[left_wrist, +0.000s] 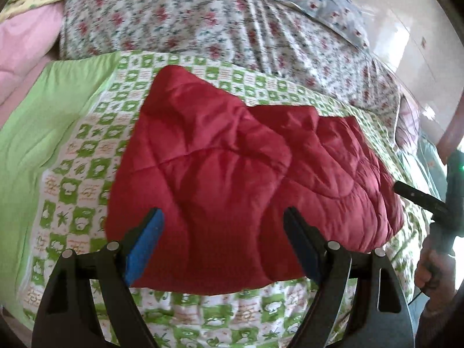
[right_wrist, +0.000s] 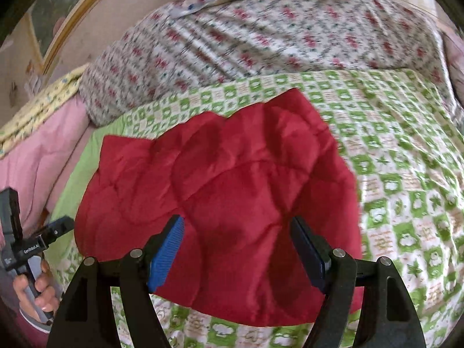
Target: Fold large clothes
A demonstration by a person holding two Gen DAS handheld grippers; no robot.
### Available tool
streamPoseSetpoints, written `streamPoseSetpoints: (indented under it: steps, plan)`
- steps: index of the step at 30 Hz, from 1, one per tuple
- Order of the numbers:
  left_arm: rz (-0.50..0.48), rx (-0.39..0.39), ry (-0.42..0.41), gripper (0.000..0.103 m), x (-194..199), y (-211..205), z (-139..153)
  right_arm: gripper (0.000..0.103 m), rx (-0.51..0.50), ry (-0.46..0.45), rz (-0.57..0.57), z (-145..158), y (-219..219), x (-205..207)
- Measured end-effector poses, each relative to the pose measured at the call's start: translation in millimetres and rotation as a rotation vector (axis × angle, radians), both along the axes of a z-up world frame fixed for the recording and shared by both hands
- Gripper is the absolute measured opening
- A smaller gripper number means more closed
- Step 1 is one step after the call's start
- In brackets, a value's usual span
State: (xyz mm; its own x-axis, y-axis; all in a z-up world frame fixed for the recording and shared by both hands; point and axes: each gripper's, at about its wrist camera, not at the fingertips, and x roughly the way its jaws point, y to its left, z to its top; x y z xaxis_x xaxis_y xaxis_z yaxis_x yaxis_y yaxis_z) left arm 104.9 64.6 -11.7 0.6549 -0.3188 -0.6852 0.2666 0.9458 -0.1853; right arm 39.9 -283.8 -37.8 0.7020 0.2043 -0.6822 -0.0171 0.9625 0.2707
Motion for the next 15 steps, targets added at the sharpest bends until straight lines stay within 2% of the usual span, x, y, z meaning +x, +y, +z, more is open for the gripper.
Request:
streamPoseSetpoints:
  steps: [8,15]
  plan:
    - [-0.044,0.025,0.013,0.084,4,-24,-5,0.078,-0.034,0.022,0.072,-6,32,14]
    - [-0.05,0.04,0.025,0.084,15,-35,-11,0.078,-0.054,0.046,0.095,-13,41,27]
